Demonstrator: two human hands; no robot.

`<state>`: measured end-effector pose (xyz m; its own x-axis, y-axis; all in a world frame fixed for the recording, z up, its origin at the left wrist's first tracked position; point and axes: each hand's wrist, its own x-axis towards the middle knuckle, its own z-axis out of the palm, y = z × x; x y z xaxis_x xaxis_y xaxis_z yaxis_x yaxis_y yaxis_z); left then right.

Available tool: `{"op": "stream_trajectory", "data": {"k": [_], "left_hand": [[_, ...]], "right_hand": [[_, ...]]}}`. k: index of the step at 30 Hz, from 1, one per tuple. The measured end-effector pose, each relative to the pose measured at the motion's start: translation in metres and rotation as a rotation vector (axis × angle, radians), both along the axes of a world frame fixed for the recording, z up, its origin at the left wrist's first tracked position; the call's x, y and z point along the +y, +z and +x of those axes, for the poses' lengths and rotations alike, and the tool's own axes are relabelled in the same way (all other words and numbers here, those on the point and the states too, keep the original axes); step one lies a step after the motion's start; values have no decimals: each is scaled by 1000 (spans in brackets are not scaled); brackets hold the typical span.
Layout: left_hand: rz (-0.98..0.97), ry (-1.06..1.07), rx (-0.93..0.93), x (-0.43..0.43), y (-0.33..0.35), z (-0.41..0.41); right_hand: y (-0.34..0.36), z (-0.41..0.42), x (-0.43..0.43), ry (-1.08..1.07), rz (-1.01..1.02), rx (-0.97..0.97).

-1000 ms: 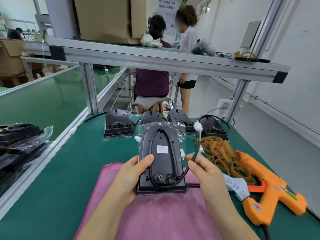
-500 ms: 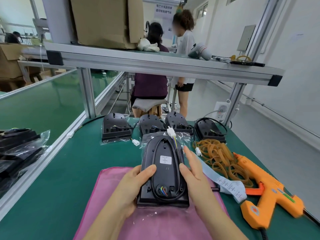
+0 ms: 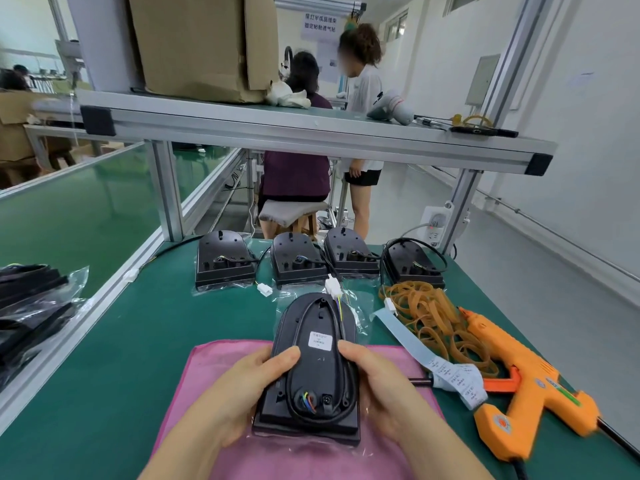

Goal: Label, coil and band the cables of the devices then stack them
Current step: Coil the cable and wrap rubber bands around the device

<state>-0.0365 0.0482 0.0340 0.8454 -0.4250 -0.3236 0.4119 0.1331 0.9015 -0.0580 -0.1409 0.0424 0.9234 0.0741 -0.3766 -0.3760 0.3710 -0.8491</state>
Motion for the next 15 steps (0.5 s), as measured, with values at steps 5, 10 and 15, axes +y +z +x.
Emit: {"op": "stream_trajectory", "data": {"k": [5, 10, 15], "left_hand": [[369, -5, -166, 4, 13, 17], [878, 205, -697, -32, 38, 42], [1039, -103, -1099, -116, 64, 51]], "right_hand": [[-10, 4, 5, -37, 2, 38], [-16, 9, 2, -45, -8, 58], [-19, 10, 0, -85, -56, 10]]}}
